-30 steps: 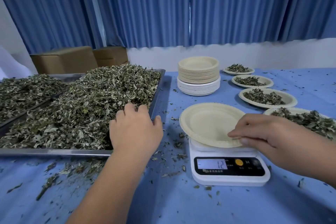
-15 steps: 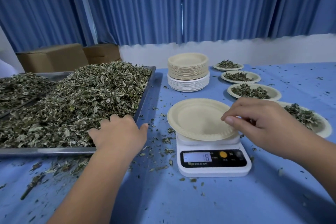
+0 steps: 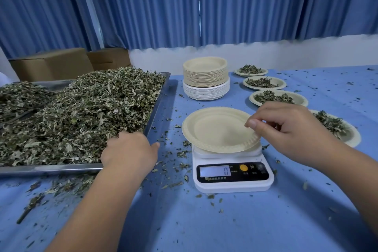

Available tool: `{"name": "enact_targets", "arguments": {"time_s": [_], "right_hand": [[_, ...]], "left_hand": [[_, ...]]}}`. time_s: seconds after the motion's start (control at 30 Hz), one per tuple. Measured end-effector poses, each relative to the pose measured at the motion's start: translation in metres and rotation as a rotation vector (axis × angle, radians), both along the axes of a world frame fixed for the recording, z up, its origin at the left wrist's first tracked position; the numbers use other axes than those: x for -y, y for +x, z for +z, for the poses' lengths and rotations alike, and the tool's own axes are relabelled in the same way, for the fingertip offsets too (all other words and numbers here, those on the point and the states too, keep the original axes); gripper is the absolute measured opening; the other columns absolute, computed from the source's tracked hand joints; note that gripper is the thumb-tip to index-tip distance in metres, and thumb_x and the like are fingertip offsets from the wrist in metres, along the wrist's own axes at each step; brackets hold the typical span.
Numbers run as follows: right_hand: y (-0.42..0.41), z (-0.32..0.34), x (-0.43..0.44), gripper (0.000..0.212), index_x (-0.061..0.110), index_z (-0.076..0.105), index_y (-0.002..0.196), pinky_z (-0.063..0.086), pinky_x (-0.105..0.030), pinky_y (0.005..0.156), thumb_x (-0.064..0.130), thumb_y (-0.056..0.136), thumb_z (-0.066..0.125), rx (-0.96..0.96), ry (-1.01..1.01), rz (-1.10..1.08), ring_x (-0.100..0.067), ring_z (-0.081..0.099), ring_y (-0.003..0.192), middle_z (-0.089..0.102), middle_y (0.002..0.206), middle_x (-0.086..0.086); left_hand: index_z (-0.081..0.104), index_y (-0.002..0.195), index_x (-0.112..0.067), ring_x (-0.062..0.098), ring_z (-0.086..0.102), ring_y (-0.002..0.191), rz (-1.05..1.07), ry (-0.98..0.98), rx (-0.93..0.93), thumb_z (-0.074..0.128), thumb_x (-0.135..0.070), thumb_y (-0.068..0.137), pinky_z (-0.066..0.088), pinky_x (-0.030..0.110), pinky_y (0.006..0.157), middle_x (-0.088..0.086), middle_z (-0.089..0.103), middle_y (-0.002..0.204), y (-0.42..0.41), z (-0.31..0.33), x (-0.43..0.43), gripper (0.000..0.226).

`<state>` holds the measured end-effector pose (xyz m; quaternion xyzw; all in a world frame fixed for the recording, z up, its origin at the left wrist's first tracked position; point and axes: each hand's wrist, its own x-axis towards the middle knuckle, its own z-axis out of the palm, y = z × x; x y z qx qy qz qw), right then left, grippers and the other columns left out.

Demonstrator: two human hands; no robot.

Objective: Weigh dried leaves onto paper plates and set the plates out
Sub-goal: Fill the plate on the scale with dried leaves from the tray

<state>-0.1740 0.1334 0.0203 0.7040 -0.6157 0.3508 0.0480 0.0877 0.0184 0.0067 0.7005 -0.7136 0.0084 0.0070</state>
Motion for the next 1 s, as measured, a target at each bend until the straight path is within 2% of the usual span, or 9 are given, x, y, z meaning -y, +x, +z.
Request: {"name": "enact_targets", "arguments": {"time_s": [0.13, 0.3, 0.43, 0.53, 0.6, 0.7, 0.8, 0.93, 1.0], "right_hand": [[0.0, -0.001, 0.0, 0.021, 0.021, 0.074, 0.083, 0.035, -0.008, 0.065, 0.03, 0.09, 0.056, 0.004, 0.003, 0.01, -0.006, 0.054, 0.078, 0.063, 0.08, 0.007], [-0.002, -0.001, 0.0, 0.021, 0.021, 0.074, 0.081, 0.035, -0.008, 0.065, 0.03, 0.089, 0.056, 0.015, -0.01, 0.011, -0.004, 0.054, 0.077, 0.062, 0.078, 0.009], [-0.004, -0.002, 0.001, 0.019, 0.022, 0.074, 0.079, 0.036, -0.009, 0.064, 0.028, 0.09, 0.058, 0.024, -0.02, 0.003, -0.008, 0.055, 0.076, 0.062, 0.077, 0.008], [-0.006, -0.002, 0.001, 0.021, 0.024, 0.073, 0.079, 0.036, -0.008, 0.063, 0.031, 0.089, 0.056, 0.044, -0.015, -0.002, -0.01, 0.055, 0.076, 0.064, 0.079, 0.008], [-0.007, -0.002, 0.001, 0.02, 0.029, 0.071, 0.077, 0.036, -0.008, 0.062, 0.032, 0.088, 0.056, 0.062, -0.012, -0.005, -0.01, 0.055, 0.076, 0.064, 0.08, 0.009], [-0.008, -0.002, 0.0, 0.019, 0.038, 0.065, 0.074, 0.036, -0.008, 0.06, 0.03, 0.088, 0.056, 0.084, -0.011, -0.007, -0.009, 0.054, 0.075, 0.065, 0.08, 0.01], [-0.009, -0.003, 0.001, 0.019, 0.03, 0.07, 0.074, 0.035, -0.008, 0.058, 0.028, 0.089, 0.058, 0.101, -0.021, -0.009, -0.007, 0.053, 0.07, 0.065, 0.079, 0.006], [-0.01, -0.003, 0.002, 0.021, 0.021, 0.074, 0.076, 0.034, -0.006, 0.058, 0.027, 0.089, 0.058, 0.097, -0.032, -0.018, -0.003, 0.052, 0.067, 0.065, 0.077, 0.004], [-0.01, -0.003, 0.002, 0.021, 0.021, 0.073, 0.076, 0.035, -0.006, 0.059, 0.027, 0.089, 0.058, 0.097, -0.016, -0.02, -0.004, 0.052, 0.07, 0.064, 0.076, 0.005]], "left_hand": [[0.052, 0.112, -0.011, 0.033, 0.056, 0.101, -0.042, -0.063, -0.028, 0.039, -0.054, 0.097, 0.047, 0.039, 0.076, 0.01, 0.057, 0.105, 0.002, -0.001, 0.002, 0.047], [0.046, 0.082, -0.014, 0.025, 0.055, 0.073, -0.059, -0.154, -0.086, 0.037, -0.06, 0.095, 0.044, 0.033, 0.064, 0.001, 0.05, 0.075, 0.005, -0.001, 0.005, 0.049], [0.057, 0.078, -0.014, 0.023, 0.057, 0.061, -0.05, -0.146, -0.238, 0.038, -0.072, 0.088, 0.043, 0.028, 0.058, 0.005, 0.059, 0.065, 0.015, 0.002, 0.013, 0.063], [0.057, 0.074, -0.007, 0.024, 0.048, 0.052, -0.054, -0.094, -0.368, 0.047, -0.08, 0.074, 0.037, 0.029, 0.055, 0.005, 0.049, 0.054, 0.025, 0.004, 0.019, 0.074], [0.056, 0.07, -0.008, 0.022, 0.039, 0.049, -0.064, -0.087, -0.466, 0.057, -0.076, 0.071, 0.031, 0.028, 0.053, 0.004, 0.041, 0.05, 0.03, 0.006, 0.023, 0.069], [0.061, 0.074, -0.009, 0.023, 0.043, 0.045, -0.048, -0.149, -0.55, 0.069, -0.061, 0.076, 0.032, 0.026, 0.046, 0.006, 0.052, 0.05, 0.036, 0.009, 0.025, 0.053], [0.058, 0.078, -0.016, 0.021, 0.051, 0.044, -0.034, -0.257, -0.56, 0.073, -0.048, 0.081, 0.032, 0.023, 0.043, 0.006, 0.057, 0.051, 0.038, 0.011, 0.027, 0.036], [0.063, 0.115, -0.014, 0.019, 0.056, 0.053, -0.02, -0.331, -0.503, 0.063, -0.051, 0.088, 0.031, 0.024, 0.045, 0.006, 0.059, 0.062, 0.04, 0.011, 0.029, 0.046], [0.062, 0.12, -0.015, 0.019, 0.055, 0.052, -0.024, -0.338, -0.498, 0.057, -0.054, 0.09, 0.032, 0.024, 0.045, 0.006, 0.06, 0.062, 0.042, 0.009, 0.03, 0.049]]}}
